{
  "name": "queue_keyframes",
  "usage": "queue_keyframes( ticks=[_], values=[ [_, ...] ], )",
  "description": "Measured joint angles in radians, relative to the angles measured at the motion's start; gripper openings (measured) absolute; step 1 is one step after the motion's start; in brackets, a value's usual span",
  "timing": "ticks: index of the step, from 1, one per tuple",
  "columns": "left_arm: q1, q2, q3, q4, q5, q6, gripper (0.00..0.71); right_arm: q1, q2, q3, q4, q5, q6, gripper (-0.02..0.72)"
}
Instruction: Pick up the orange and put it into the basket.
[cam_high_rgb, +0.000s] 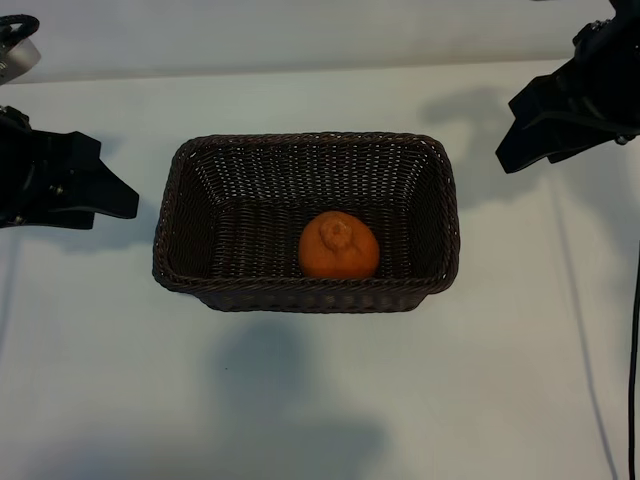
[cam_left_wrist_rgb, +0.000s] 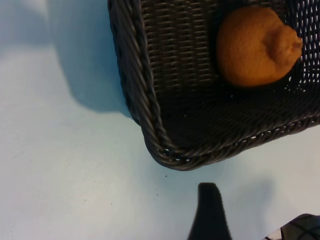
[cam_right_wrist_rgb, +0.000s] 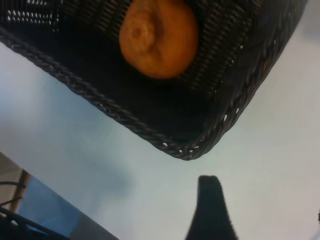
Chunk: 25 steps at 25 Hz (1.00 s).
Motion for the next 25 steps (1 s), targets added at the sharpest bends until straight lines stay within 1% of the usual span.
queue_keyframes(
  ticks=[6,25],
  values=[
    [0.000,0.000,0.000,0.000,0.000,-0.001,0.560,0.000,-0.005,0.000,0.000,0.003,0.001,0.464],
    [0.000,0.000,0.000,0.000,0.000,-0.001,0.560,0.000,-0.005,0.000,-0.001,0.003,0.002,0.462]
  ],
)
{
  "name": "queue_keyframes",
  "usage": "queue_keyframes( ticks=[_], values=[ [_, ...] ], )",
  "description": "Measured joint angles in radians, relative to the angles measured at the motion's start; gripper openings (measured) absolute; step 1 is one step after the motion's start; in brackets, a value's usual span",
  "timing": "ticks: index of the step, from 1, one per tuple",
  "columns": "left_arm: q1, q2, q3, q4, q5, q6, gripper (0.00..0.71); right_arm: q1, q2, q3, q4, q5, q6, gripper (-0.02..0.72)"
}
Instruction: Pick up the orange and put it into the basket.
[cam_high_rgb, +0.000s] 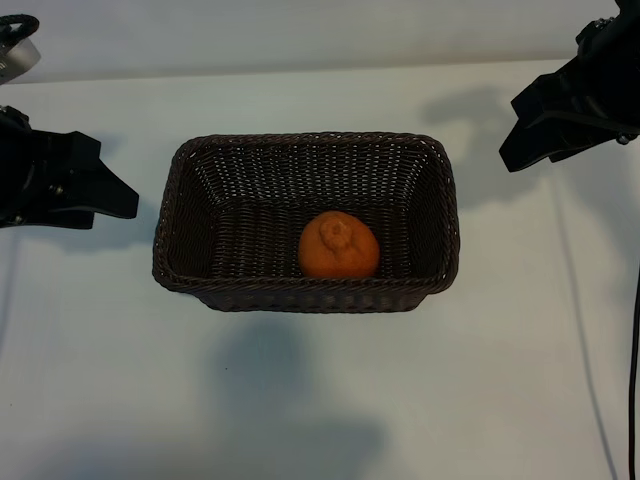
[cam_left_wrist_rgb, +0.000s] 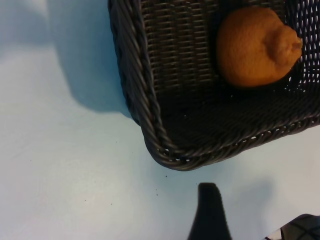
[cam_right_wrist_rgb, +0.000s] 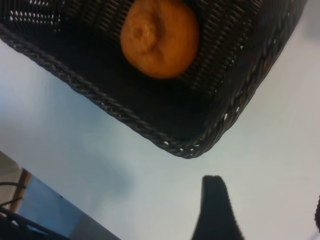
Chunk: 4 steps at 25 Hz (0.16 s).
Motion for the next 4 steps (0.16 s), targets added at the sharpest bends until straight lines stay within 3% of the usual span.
queue_keyframes(
  ticks=[4],
  values=[
    [0.000,0.000,0.000,0.000,0.000,0.000,0.560,0.000,0.000,0.000,0.000,0.000,0.000,0.462]
  ],
)
